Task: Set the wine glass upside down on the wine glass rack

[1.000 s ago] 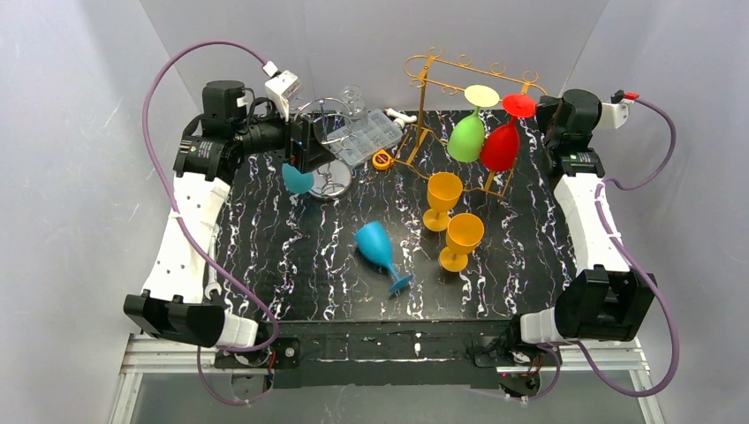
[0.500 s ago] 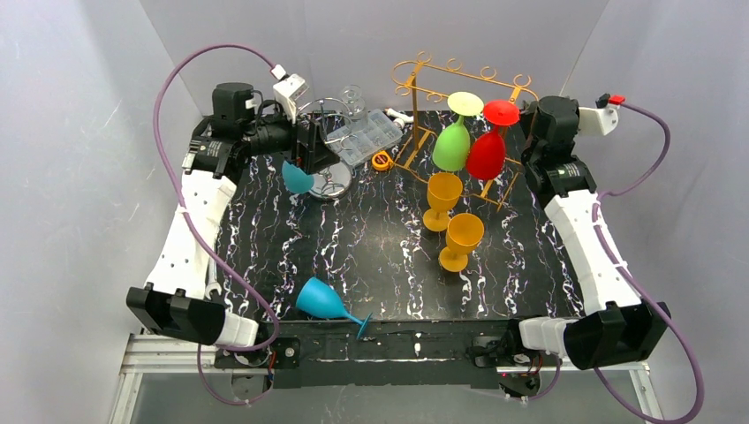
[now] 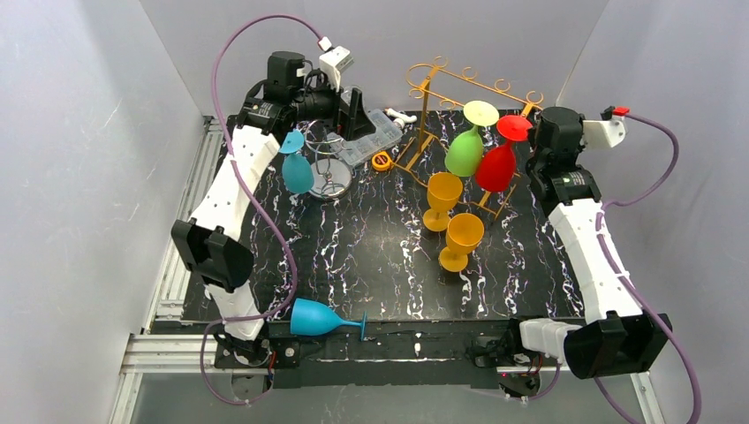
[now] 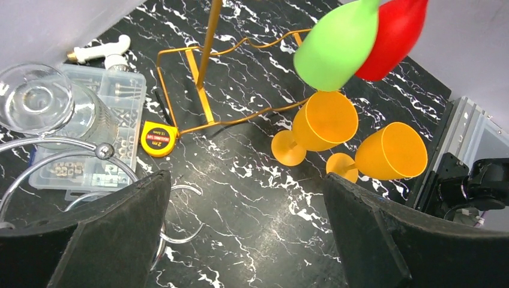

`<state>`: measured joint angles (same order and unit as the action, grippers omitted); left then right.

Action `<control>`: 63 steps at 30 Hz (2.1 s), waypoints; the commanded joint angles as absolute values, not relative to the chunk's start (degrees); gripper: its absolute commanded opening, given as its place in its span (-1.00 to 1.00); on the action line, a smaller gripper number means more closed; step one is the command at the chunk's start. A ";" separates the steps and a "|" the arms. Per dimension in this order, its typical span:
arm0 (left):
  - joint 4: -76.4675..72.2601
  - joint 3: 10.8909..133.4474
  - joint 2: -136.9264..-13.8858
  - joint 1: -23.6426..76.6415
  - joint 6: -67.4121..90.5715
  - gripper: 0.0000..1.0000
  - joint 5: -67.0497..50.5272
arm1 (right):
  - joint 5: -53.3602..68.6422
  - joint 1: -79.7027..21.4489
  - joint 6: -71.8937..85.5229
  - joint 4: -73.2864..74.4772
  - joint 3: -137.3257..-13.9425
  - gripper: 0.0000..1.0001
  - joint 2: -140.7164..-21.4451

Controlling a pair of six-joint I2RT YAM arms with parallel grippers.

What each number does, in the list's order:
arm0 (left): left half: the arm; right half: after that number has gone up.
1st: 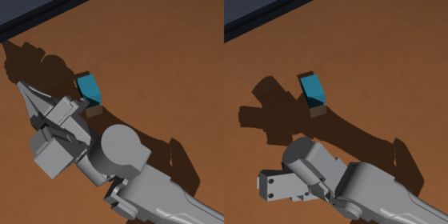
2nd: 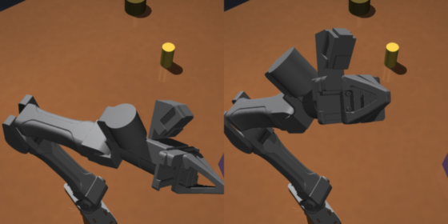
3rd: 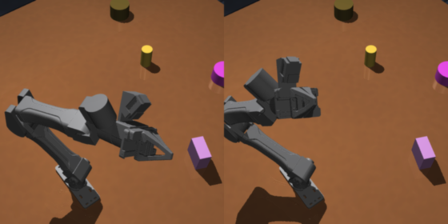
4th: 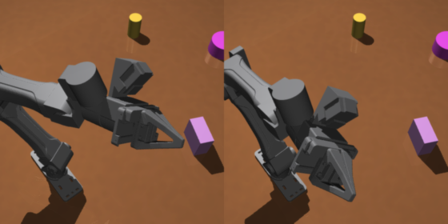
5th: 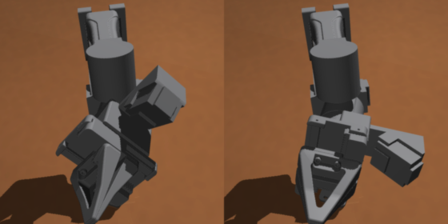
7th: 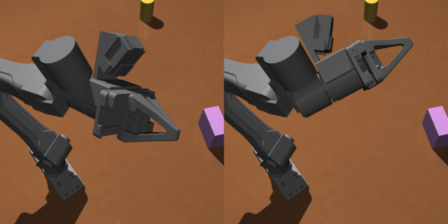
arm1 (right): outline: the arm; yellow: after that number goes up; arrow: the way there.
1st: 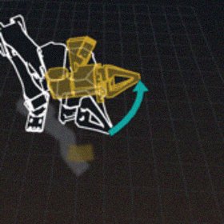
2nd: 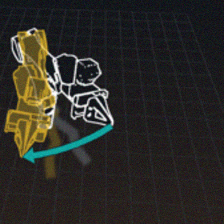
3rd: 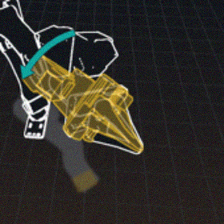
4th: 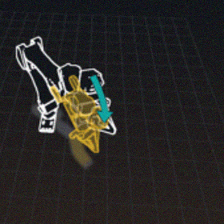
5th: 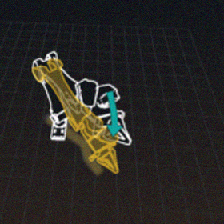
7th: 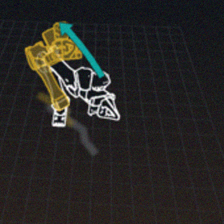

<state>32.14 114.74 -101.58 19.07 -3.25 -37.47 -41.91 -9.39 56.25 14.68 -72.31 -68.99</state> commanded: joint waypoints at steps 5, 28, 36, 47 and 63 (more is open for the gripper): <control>30.77 119.39 -102.96 19.43 -0.98 0.97 -36.74 | -34.76 3.17 52.89 16.79 -73.11 -0.82 -67.85; 12.49 137.30 -124.88 24.26 24.09 0.97 -36.58 | 4.13 14.06 46.67 9.74 -71.23 -0.97 -75.60; 9.58 138.18 -126.23 24.35 26.68 0.97 -36.49 | 7.31 13.49 45.43 8.20 -74.27 -0.97 -79.66; 9.95 137.98 -127.29 24.67 24.52 0.65 -39.12 | 1.41 9.25 39.89 9.63 -77.99 -0.49 -84.85; 8.35 133.52 -122.44 25.40 20.74 -0.61 -42.12 | -7.19 9.58 32.54 15.23 -83.92 0.24 -86.95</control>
<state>9.87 136.33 -127.52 24.21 26.24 -39.35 -1.78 9.26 38.68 8.27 -81.14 -85.14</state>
